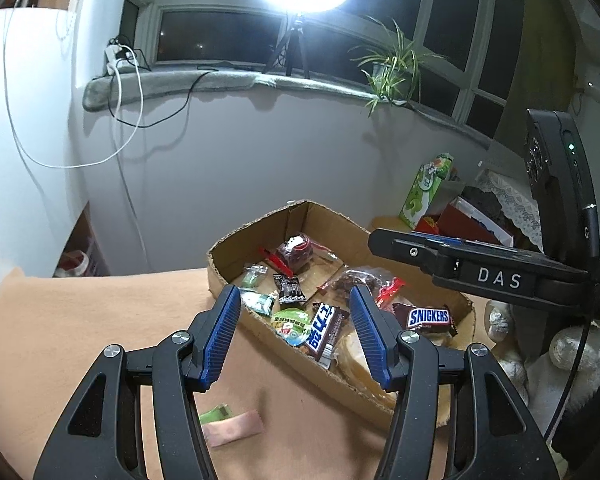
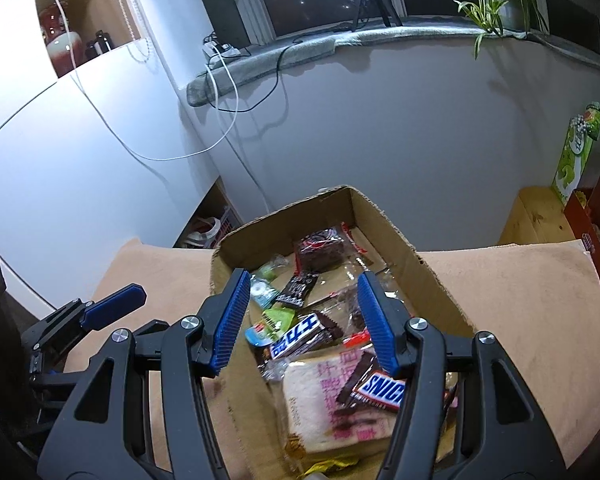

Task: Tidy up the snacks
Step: 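Move both tools back toward the remaining pink and green wrappers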

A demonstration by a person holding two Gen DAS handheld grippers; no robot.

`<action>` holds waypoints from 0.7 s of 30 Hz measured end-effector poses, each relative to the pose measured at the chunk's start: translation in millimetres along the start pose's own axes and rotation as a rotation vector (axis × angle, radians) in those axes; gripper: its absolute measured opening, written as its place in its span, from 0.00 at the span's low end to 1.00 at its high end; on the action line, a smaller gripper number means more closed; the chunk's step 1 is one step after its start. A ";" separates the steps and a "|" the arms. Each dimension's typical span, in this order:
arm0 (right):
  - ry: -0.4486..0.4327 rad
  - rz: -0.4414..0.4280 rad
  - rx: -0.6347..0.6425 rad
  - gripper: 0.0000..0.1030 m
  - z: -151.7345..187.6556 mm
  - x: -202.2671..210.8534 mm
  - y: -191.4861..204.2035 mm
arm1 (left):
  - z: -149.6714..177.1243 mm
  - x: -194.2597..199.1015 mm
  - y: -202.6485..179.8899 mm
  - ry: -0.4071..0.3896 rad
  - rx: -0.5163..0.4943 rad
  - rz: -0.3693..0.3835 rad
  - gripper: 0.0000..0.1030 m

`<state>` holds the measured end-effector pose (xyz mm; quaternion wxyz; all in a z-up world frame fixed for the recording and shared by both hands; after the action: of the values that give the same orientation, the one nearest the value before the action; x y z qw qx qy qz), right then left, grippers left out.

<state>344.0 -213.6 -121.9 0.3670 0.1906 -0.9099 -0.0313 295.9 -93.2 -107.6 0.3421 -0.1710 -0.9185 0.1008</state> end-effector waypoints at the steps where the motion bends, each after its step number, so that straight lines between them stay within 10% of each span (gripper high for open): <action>1: -0.002 -0.002 0.002 0.57 0.9 2.1 2.2 | 0.4 2.1 0.6 -0.002 0.000 -0.001 0.55; 21: -0.041 -0.121 -0.002 0.57 50.4 58.8 49.9 | 36.4 33.0 68.3 0.041 0.088 -0.057 0.55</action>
<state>254.9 -193.3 -110.2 0.3459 0.2442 -0.9041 -0.0583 265.1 -20.1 -135.8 0.3709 -0.1318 -0.9104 0.1277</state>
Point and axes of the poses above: each gripper's, at about its wrist camera, not at the fingertips, and x roughly against the way its jaws point, y to its left, z to its underside, the point moved 9 cm from there along -x, roughly the way its jaws point, and after that the axes turned 8 degrees about x, right-handed, at the moved point
